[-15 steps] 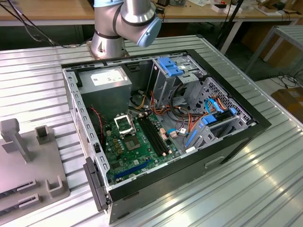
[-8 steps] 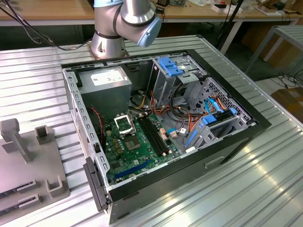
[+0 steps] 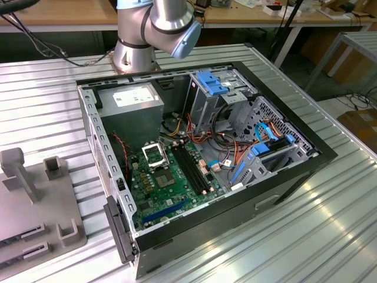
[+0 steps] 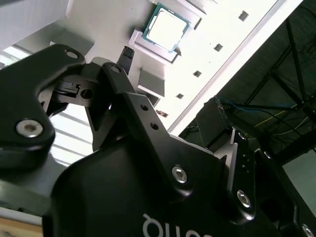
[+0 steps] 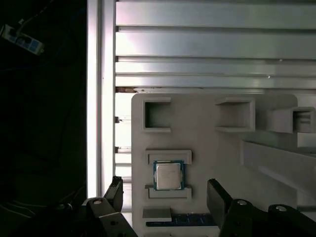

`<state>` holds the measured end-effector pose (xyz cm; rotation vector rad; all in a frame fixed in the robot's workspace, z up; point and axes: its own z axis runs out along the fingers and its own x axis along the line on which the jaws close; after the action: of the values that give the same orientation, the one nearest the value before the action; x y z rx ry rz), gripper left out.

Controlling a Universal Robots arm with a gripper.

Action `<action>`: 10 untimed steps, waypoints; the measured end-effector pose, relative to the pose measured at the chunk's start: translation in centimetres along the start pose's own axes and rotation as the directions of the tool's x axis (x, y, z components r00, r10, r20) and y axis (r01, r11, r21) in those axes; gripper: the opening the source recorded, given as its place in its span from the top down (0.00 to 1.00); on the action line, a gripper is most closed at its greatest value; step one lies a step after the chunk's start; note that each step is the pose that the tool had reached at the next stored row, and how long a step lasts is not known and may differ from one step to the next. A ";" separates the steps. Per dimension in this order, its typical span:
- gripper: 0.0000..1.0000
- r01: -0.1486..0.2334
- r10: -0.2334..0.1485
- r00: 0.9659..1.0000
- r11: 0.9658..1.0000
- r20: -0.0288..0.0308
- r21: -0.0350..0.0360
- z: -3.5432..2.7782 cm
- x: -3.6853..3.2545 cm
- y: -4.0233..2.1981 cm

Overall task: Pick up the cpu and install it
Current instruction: 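Pick up the cpu and move it towards the insertion slot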

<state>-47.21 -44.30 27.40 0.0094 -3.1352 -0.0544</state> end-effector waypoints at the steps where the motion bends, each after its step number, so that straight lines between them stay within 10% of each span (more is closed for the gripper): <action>1: 0.22 0.000 0.000 1.000 1.000 0.000 0.000 0.18 0.00 -0.01; 10: 0.10 0.000 0.000 1.000 1.000 0.000 0.000 2.36 -0.01 -0.41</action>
<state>-47.21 -44.63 25.03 0.0100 -3.1352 -0.0544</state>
